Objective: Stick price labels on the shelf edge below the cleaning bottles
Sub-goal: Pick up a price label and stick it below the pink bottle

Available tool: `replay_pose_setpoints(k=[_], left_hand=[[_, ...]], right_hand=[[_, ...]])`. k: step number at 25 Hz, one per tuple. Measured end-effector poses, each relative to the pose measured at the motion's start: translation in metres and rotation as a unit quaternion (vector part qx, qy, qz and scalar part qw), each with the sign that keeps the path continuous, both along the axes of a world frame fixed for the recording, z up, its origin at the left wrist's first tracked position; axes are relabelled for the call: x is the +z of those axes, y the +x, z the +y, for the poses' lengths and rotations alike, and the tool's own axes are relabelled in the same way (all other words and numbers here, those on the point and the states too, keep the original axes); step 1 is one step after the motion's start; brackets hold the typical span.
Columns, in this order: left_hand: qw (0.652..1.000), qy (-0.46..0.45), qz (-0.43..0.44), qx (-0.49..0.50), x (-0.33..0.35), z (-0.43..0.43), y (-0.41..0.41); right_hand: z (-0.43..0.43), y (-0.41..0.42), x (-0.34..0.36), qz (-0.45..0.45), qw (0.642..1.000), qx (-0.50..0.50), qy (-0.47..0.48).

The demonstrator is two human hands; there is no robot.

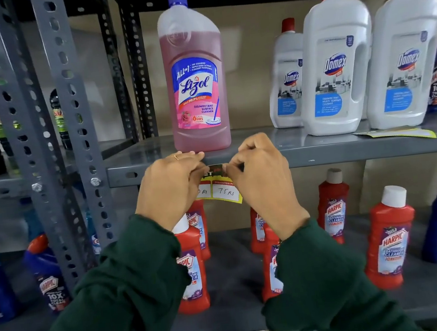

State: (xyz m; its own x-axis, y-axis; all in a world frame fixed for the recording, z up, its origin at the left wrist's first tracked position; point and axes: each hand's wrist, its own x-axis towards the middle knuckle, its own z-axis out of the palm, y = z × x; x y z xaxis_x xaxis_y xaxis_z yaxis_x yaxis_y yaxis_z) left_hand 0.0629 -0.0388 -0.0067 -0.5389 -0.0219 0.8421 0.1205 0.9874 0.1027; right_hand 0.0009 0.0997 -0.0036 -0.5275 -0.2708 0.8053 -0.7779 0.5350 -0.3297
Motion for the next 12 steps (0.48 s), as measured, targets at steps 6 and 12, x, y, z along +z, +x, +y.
replay_pose_setpoints(k=[6, 12], left_hand=[[1.000, -0.002, 0.017, -0.004, 0.004, -0.003, -0.004], [0.998, 0.044, 0.025, -0.025, 0.003, -0.002, -0.009]], right_hand=[[-0.004, 0.000, 0.005, 0.006, 0.999, -0.051, 0.001], [-0.005, -0.011, -0.004, 0.021, 0.999, -0.011, -0.041]])
